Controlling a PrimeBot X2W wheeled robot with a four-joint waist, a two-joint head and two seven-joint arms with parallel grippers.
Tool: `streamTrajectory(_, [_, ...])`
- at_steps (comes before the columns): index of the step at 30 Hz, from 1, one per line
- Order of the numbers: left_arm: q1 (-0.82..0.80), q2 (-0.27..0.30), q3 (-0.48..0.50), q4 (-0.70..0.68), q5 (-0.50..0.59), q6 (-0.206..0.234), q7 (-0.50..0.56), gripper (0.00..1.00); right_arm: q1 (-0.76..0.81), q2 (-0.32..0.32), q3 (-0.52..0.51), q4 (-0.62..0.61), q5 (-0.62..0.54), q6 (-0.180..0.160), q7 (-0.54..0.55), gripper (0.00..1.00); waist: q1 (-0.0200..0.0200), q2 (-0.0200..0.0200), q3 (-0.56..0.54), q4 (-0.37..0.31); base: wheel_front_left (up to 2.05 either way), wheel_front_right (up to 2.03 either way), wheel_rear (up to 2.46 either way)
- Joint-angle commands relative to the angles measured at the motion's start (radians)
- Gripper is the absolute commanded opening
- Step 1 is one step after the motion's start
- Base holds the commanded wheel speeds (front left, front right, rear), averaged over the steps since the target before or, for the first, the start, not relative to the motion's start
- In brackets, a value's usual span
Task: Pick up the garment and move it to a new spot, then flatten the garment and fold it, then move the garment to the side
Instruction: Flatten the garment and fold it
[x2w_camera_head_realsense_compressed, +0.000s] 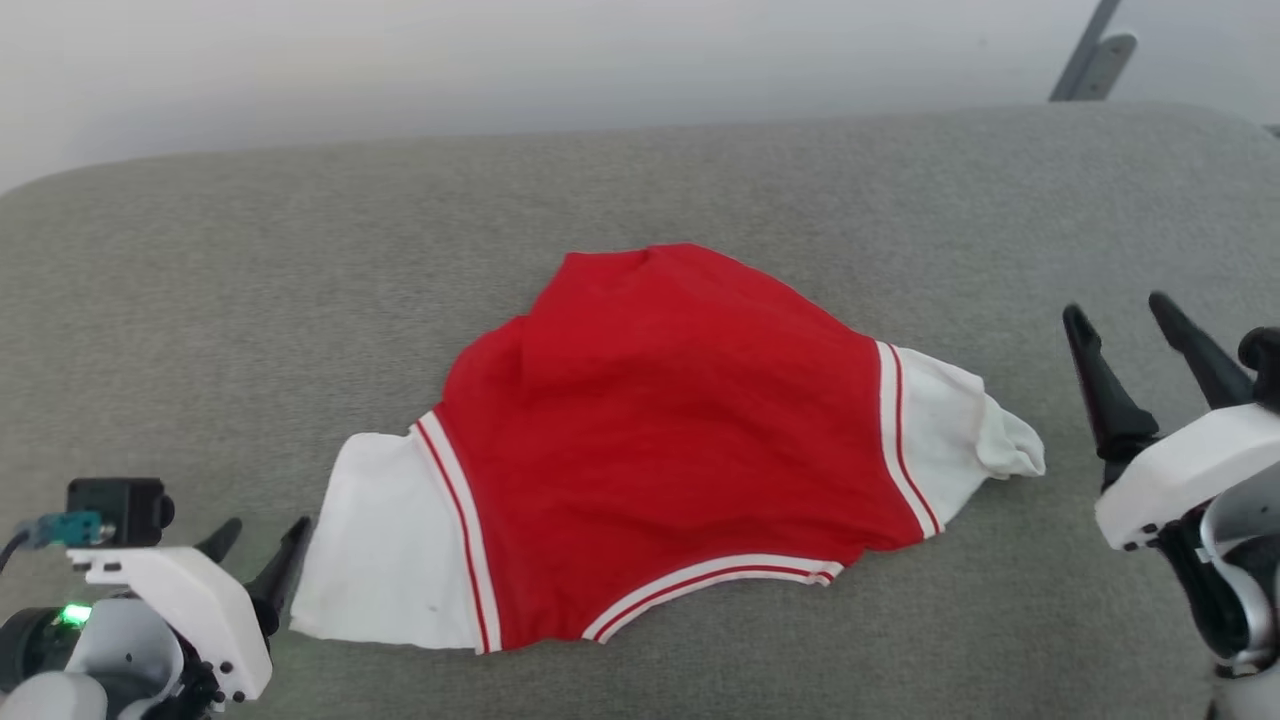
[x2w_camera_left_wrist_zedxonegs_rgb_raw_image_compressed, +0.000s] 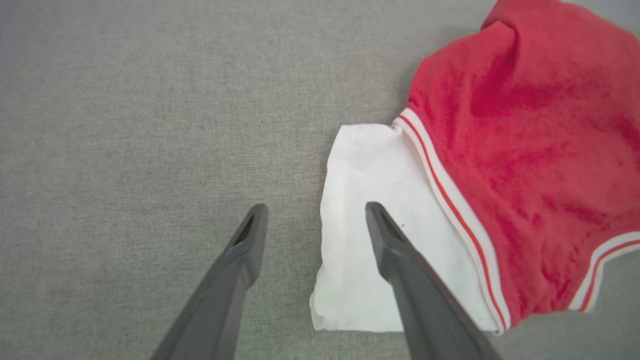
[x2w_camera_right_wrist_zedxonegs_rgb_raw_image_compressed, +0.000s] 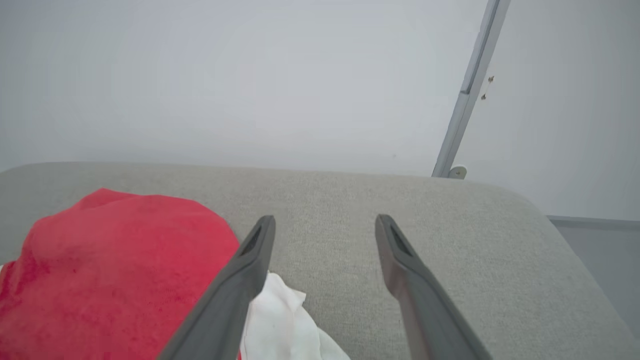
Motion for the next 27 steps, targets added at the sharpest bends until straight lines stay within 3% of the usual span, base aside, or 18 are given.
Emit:
streamTrajectory(1, [-0.015,0.004,-0.002,0.007,-0.016,0.009,0.02,1.0,0.01,0.013,-0.001,-0.011,-0.009,0.0,-0.023,1.0,0.0,0.0,0.01,-0.013,0.0,0.0,0.0])
streamTrajectory(6, [-0.057,0.027,-0.028,0.048,-0.025,0.042,0.174,1.0,0.025,0.084,-0.014,-0.024,-0.057,0.0,-0.149,1.0,0.0,0.0,0.028,-0.042,0.0,0.0,0.0])
streamTrajectory(11, [-0.091,0.041,-0.05,0.087,-0.045,0.096,0.33,1.0,0.052,0.122,-0.002,-0.018,-0.066,0.0,-0.205,1.0,0.0,0.0,0.043,-0.065,0.0,0.0,0.0])
streamTrajectory(17, [-0.096,0.04,-0.071,0.093,-0.06,0.18,0.492,1.0,0.085,0.129,0.023,-0.009,-0.037,0.0,-0.198,1.0,0.0,0.0,0.054,-0.087,0.0,0.0,0.0])
streamTrajectory(23, [-0.08,0.01,-0.087,0.089,-0.116,0.23,0.629,1.0,0.107,0.101,0.048,0.0,0.019,0.0,-0.125,1.0,0.0,0.0,0.06,-0.094,0.0,0.0,0.0])
streamTrajectory(24, [-0.081,0.01,-0.095,0.081,-0.121,0.225,0.644,0.45,0.109,0.09,0.055,0.003,0.025,0.0,-0.107,1.0,0.0,0.0,0.062,-0.093,0.0,0.0,0.0])
streamTrajectory(25, [-0.086,0.005,-0.1,0.073,-0.13,0.221,0.654,0.0,0.108,0.078,0.06,0.009,0.031,0.0,-0.088,1.0,0.0,0.0,0.064,-0.09,0.0,0.0,0.0])
streamTrajectory(27, [-0.096,0.007,-0.11,0.064,-0.122,0.216,0.663,0.0,0.094,0.056,0.078,0.025,0.05,0.0,-0.052,1.0,0.0,0.0,0.069,-0.085,0.0,0.0,0.0])
